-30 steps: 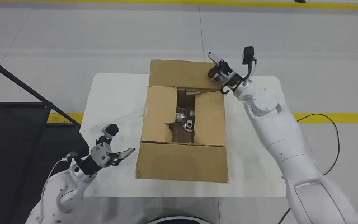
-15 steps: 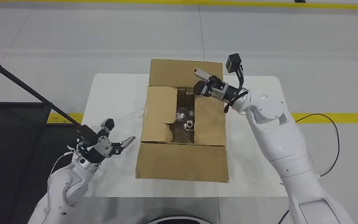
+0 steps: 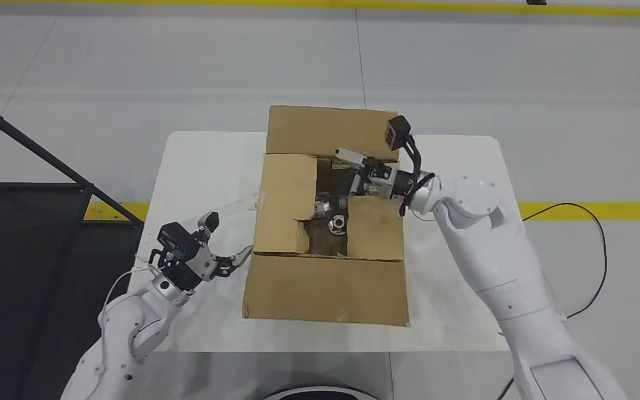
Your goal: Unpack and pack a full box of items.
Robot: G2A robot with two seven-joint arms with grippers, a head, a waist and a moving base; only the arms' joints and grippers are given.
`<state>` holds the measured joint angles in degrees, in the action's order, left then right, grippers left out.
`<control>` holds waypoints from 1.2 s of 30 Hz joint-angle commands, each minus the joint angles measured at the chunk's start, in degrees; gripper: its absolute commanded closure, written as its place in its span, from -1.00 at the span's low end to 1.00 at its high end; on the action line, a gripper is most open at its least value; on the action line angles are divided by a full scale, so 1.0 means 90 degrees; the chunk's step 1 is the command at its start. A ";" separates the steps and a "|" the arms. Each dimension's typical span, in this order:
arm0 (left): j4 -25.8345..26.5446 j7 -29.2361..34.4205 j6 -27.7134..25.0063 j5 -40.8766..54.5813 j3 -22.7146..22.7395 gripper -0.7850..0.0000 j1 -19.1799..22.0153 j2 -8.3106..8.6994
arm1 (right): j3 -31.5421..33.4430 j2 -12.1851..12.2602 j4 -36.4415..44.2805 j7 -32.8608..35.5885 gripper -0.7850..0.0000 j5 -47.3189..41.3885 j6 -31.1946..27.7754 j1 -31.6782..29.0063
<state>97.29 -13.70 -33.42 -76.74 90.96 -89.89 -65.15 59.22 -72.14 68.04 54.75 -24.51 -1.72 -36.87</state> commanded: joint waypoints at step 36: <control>0.0191 -0.0342 -0.0033 0.0934 0.0760 -1.00 -0.0446 0.0090 | -0.1242 -0.0825 -0.1412 0.0253 -1.00 -0.0932 -0.0780 0.0962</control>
<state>99.04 -16.67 -33.44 -68.65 97.53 -93.76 -64.37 48.11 -79.45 55.19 57.27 -32.83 -8.57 -28.29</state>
